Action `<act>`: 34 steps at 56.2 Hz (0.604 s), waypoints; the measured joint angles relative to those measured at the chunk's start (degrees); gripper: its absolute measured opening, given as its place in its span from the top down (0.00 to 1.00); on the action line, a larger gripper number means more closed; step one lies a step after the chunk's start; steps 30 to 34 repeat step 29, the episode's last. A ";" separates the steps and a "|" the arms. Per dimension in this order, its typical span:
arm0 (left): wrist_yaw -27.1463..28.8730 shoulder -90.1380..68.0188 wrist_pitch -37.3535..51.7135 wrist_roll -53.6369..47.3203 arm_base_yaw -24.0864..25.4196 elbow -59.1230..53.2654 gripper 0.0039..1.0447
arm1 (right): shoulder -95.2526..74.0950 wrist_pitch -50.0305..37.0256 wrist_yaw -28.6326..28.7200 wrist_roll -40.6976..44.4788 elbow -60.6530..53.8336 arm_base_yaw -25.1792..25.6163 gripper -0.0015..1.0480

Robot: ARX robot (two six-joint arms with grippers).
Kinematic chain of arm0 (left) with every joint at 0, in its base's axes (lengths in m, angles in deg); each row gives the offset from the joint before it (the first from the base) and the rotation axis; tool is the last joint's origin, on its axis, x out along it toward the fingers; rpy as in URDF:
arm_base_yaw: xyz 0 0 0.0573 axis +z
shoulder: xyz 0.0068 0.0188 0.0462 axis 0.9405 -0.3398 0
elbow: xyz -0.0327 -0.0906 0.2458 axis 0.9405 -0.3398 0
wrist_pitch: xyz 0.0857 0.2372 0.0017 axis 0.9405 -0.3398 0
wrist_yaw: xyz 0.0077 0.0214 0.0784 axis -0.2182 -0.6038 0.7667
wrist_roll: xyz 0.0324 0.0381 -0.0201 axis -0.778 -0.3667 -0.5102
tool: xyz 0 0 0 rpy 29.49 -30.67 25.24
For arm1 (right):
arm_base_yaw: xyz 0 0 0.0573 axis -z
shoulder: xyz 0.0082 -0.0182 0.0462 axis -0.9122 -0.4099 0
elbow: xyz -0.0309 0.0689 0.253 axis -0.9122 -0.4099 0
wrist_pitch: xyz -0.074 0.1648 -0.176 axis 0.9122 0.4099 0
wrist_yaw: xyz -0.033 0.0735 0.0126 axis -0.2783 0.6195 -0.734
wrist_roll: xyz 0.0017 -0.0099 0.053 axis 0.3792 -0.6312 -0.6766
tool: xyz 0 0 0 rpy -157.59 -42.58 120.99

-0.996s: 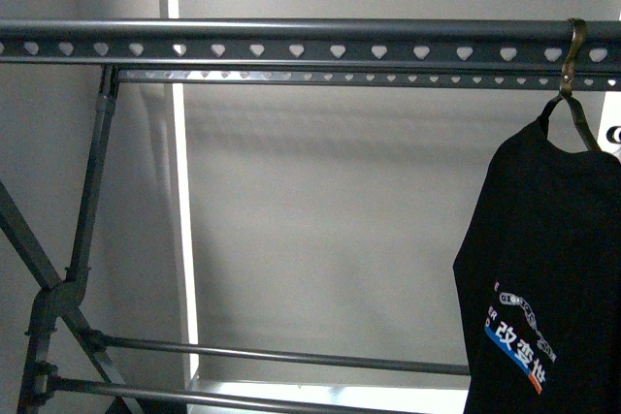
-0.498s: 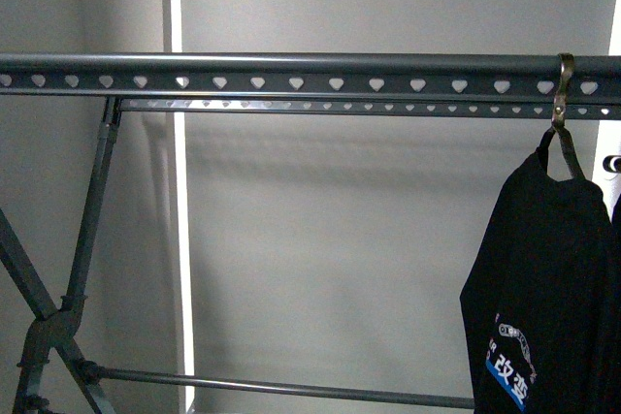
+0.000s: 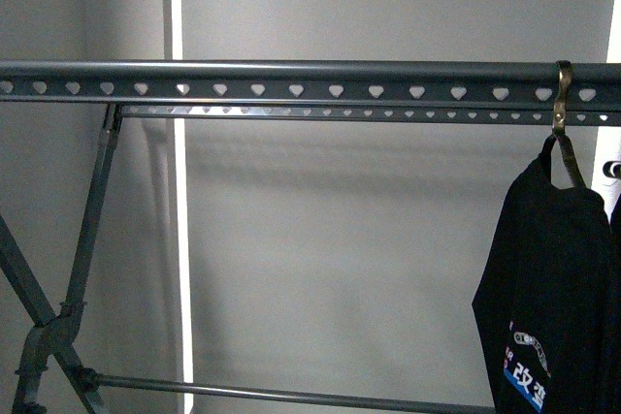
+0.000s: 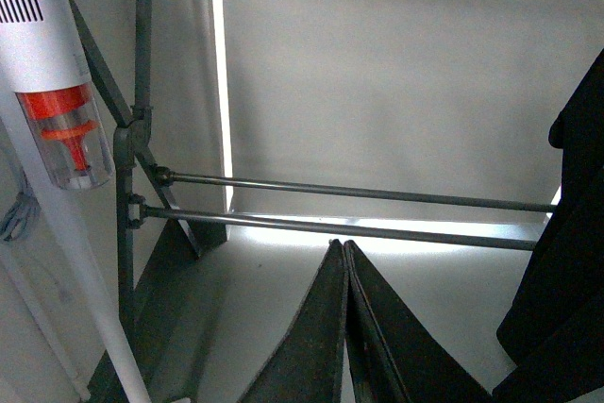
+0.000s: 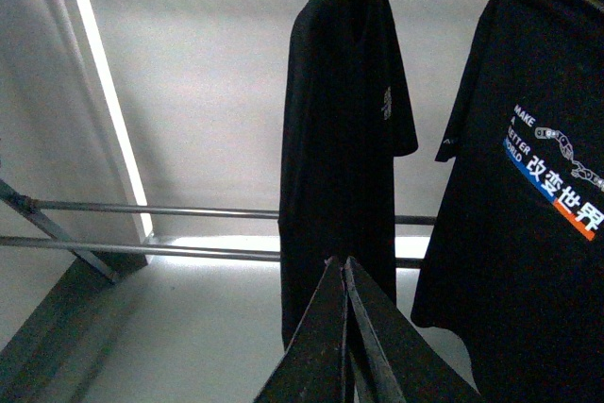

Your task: Hang clothes on hanger

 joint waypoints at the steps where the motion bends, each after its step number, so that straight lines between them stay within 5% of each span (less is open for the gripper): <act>1: 0.00 0.00 0.00 0.02 0.00 0.00 0.97 | 0.00 0.00 0.02 0.00 0.00 0.00 0.98; 9: 0.00 0.00 0.00 0.02 0.00 0.00 0.97 | 0.00 0.00 0.02 0.00 0.00 0.02 0.98; 13: 0.00 -0.02 0.00 0.02 0.00 0.00 0.85 | 0.00 0.00 0.02 0.04 0.00 0.02 0.97; 22: 0.00 0.00 0.00 0.02 0.00 0.00 0.59 | 0.00 0.00 0.02 0.07 0.00 0.02 0.73; 29: -0.02 0.00 0.00 0.02 0.00 0.00 0.30 | 0.00 0.00 0.02 0.09 0.00 0.02 0.45; 34: -0.02 0.00 0.00 0.02 0.00 0.00 0.30 | 0.00 0.00 0.02 0.09 0.00 0.02 0.45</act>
